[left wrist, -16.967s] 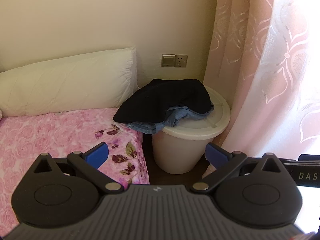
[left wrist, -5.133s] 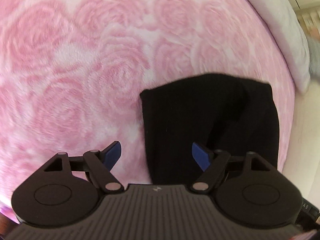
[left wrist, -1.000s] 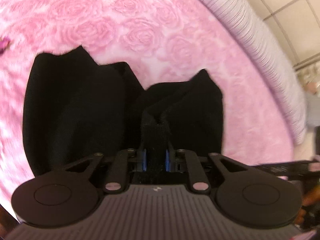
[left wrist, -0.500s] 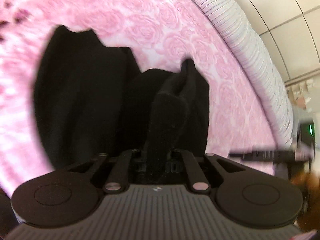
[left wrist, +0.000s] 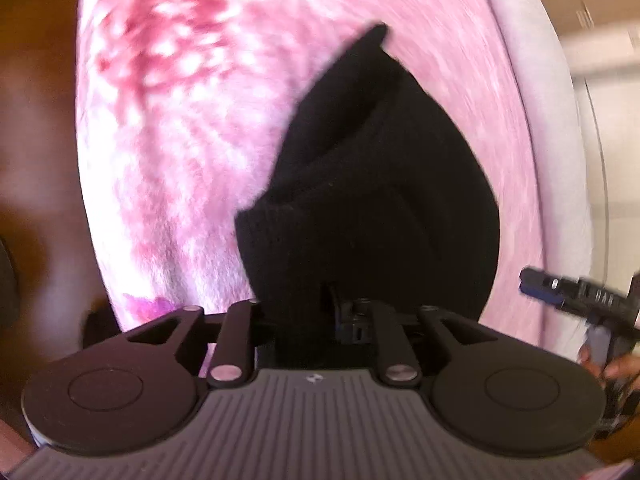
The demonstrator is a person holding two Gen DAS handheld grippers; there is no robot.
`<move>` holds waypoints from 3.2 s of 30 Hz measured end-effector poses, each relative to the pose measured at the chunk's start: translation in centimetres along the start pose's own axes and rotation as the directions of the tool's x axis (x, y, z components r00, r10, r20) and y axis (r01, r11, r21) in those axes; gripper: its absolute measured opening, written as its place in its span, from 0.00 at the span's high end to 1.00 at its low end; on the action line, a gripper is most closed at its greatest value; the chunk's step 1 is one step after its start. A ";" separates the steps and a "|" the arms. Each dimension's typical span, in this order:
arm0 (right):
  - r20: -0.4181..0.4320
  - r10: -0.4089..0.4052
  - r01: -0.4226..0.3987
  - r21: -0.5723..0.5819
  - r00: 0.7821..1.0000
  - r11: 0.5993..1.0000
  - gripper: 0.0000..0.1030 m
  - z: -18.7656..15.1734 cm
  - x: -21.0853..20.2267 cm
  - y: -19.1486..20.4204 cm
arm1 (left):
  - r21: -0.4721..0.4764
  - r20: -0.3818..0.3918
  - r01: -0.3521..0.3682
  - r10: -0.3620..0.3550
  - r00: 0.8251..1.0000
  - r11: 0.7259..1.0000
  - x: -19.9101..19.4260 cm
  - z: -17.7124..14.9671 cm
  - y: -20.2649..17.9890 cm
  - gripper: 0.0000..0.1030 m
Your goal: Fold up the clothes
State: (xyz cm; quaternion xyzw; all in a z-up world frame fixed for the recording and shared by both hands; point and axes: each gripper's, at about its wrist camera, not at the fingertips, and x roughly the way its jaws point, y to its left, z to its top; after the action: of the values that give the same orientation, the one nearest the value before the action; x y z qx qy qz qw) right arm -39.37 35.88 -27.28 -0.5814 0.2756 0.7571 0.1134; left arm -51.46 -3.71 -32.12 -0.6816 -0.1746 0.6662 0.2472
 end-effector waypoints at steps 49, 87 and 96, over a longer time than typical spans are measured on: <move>0.196 -0.092 0.039 0.258 0.976 0.965 0.89 6.0 4.0 -3.3 | 0.392 0.051 0.037 -0.062 0.997 0.919 1.6 21.7 -8.7 0.94; 0.303 -0.555 0.057 0.841 0.775 0.538 0.57 -30.2 -21.6 3.7 | 0.931 -0.277 0.260 0.034 0.960 0.256 -9.9 5.1 -18.7 0.80; 0.320 -0.383 -0.040 0.810 0.867 0.586 0.50 -33.4 -18.3 9.9 | 0.912 -0.161 0.108 0.103 0.982 0.396 -13.4 6.8 -13.5 0.67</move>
State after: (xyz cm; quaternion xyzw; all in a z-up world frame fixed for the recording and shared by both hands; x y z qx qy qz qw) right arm -11.43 12.13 -13.00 -0.2956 0.4876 0.6544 0.4966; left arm -57.69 0.44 -13.29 -0.4934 0.2439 0.5832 0.5974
